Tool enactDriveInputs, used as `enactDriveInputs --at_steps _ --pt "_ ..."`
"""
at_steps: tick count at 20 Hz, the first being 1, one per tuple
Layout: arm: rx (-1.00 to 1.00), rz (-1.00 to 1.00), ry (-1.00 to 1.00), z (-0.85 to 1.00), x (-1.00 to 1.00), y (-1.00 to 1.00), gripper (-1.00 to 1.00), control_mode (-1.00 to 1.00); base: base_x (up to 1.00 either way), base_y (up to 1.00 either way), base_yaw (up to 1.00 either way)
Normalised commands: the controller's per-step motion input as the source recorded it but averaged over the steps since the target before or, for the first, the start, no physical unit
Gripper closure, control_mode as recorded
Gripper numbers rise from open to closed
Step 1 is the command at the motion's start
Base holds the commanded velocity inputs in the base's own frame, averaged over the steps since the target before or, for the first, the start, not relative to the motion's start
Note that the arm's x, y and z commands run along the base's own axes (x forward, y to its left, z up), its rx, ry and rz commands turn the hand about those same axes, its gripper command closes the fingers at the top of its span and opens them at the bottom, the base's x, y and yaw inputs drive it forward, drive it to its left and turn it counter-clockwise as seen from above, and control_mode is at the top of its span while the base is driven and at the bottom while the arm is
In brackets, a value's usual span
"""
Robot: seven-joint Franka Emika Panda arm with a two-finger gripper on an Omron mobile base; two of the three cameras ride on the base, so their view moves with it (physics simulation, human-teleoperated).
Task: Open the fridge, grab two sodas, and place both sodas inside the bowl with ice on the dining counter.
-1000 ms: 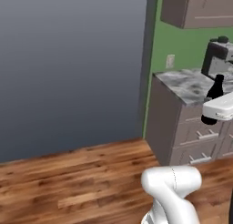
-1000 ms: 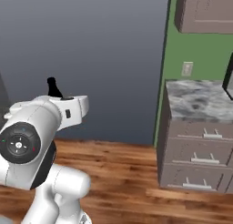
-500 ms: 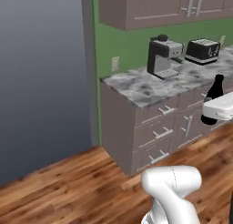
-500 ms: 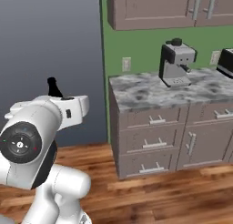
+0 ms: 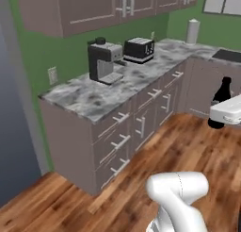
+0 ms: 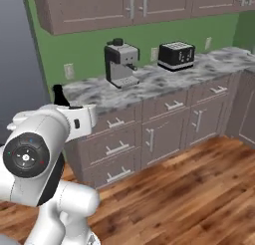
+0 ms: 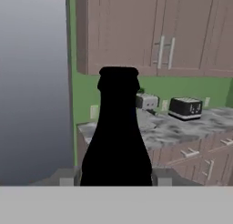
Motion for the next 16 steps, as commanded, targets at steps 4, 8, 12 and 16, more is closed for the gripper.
enactDriveInputs --at_steps 4,8,12,16 --pt "0.0 0.0 0.0 0.0 0.0 0.0 1.0 1.0 -0.15 -0.01 -0.67" --pt "0.0 0.0 0.0 0.0 0.0 0.0 1.0 1.0 -0.11 -0.03 -0.67" --pt "0.0 0.0 0.0 0.0 0.0 0.0 1.0 1.0 -0.06 -0.04 -0.67" --pt "0.0 0.0 0.0 0.0 0.0 0.0 1.0 1.0 0.0 -0.12 -0.66"
